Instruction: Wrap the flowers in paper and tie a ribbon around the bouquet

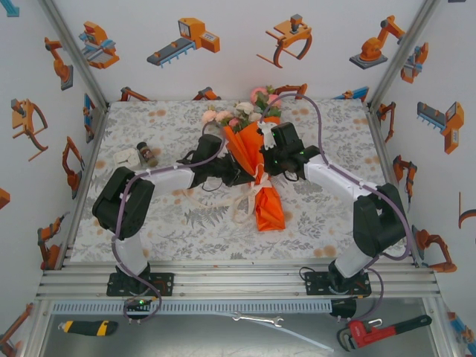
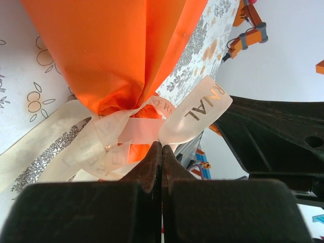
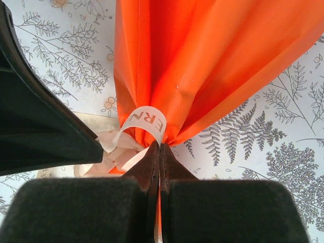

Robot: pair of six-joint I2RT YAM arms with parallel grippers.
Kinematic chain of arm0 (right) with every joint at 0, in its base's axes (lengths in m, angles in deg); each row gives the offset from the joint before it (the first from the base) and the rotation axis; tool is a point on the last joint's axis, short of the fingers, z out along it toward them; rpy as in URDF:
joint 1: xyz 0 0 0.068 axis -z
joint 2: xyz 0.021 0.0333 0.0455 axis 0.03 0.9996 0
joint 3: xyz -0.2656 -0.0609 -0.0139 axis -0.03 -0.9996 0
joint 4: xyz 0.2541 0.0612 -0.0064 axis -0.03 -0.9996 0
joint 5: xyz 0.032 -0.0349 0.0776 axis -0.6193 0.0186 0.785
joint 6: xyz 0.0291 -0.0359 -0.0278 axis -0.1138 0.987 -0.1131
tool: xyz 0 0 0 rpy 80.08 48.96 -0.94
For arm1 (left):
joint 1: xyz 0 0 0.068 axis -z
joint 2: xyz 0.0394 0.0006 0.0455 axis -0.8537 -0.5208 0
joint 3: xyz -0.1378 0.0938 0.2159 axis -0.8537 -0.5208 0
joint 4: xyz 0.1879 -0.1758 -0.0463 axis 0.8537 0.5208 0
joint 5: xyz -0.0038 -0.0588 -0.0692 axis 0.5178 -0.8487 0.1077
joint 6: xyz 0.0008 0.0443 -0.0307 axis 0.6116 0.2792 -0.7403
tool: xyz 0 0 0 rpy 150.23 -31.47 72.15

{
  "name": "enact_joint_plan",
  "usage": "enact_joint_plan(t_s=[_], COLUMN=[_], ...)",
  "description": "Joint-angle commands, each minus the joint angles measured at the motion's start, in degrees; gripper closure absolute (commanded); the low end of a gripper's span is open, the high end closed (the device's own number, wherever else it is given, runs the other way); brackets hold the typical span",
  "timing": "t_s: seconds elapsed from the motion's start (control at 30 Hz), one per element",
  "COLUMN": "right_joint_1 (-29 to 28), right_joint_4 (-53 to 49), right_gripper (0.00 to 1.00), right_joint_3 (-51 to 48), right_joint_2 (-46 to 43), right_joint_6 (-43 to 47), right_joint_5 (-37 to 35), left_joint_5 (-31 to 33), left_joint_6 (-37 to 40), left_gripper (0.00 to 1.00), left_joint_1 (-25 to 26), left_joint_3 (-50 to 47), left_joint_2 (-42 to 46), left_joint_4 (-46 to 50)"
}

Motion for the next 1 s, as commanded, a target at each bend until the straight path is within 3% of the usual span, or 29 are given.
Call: enact_joint_plan(t_s=[0.0,0.4,0.63,0.73,0.87,0.97], right_joint_1=[-0.30,-0.30,-0.30,-0.35,-0.35,-0.30], right_joint_4=[-0.45,-0.62,-0.55,-0.63,-0.72,-1.16], right_gripper=[1.00,1.00,1.00,1.00,1.00,1.00], right_joint_3=[0.99,0.69,0.61,0.87,1.07,1.00], right_joint_2=[-2.04,-1.85,-1.50,-1.34,-1.32,-1.52], right_joint_6=[-0.08,0.17,0.00,-0.05,-0.27,-0.02], right_joint_5=[0.38,0.20,0.33,0.42,0.46,0.21], left_joint_5=[-2.74,-4.41,-3.05,-1.14,1.27,2.64], left_joint_6=[-1.64,1.22,0.23,1.27,4.15,6.37], left_gripper=[1.00,1.00,0.98,0.93,0.78,0.74], left_joint_1=[0.04,-1.10,0.07,0.77,0.88,0.98], left_joint_3=[0.76,3.87,2.50,2.46,3.81,4.64], left_joint_2=[2.01,4.94,1.93,0.10,-2.29,-3.31], left_joint_4=[2.05,8.03,5.84,4.70,5.02,6.41])
